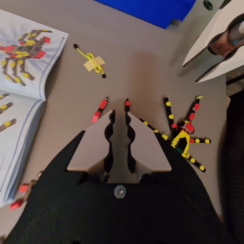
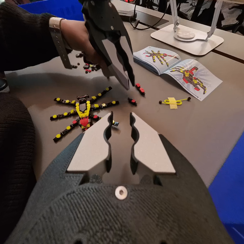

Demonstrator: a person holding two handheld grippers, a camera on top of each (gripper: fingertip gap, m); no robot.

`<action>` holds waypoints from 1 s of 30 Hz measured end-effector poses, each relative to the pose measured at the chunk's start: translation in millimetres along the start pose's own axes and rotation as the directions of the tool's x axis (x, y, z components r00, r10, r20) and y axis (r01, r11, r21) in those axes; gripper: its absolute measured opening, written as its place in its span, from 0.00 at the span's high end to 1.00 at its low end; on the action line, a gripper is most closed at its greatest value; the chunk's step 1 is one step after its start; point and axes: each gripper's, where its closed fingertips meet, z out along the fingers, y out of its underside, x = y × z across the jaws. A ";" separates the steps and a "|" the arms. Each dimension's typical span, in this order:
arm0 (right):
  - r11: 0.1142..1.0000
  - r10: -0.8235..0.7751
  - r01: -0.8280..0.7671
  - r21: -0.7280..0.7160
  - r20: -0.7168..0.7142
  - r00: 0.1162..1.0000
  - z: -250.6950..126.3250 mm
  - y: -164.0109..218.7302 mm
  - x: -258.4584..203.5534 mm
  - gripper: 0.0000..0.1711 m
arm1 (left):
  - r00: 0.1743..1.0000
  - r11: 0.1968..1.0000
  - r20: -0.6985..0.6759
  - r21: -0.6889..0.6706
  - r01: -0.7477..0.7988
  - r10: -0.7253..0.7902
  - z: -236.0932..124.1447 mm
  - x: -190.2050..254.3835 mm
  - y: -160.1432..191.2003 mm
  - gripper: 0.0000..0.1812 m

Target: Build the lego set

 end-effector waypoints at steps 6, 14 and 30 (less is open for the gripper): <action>1.000 -0.009 0.009 -0.024 0.003 1.000 5.3 3.9 -1.4 0.86 | 0.985 0.990 0.141 0.114 0.080 -0.095 -16.2 -39.9 -9.1 0.90; 0.999 -0.026 0.025 -0.044 -0.006 1.000 6.2 7.4 -0.3 0.86 | 0.925 0.981 0.355 0.182 0.070 -0.132 -9.8 -83.6 -36.9 0.78; 0.999 0.013 -0.013 -0.036 0.008 1.000 5.3 8.6 4.2 0.86 | 0.876 0.996 0.481 0.090 -0.009 -0.036 7.9 -121.2 -48.3 0.83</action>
